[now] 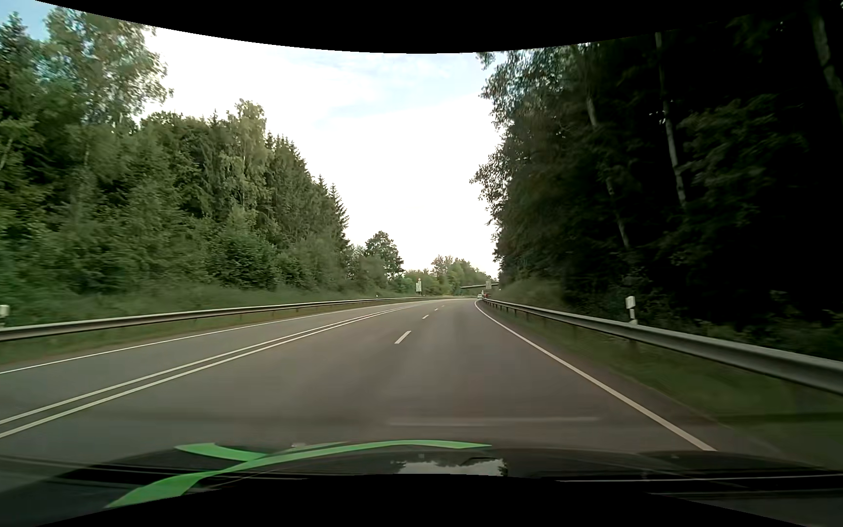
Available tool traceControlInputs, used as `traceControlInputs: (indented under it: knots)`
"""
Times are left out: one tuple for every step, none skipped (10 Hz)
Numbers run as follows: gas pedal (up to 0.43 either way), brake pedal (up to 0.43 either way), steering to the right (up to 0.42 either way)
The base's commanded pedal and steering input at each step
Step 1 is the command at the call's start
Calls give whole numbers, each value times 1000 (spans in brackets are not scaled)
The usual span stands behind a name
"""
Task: Follow the waypoints while adhering to traffic rules and regulations
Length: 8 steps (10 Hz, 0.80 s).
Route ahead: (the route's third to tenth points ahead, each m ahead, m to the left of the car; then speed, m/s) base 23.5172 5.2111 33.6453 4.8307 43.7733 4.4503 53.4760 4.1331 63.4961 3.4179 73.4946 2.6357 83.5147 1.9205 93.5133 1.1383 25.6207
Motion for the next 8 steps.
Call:
traceControlInputs:
  knots:
    - [378,0,5]
    - [378,0,5]
    - [378,0,5]
    - [370,0,5]
    - [370,0,5]
    - [370,0,5]
    - [370,0,5]
    - [370,0,4]
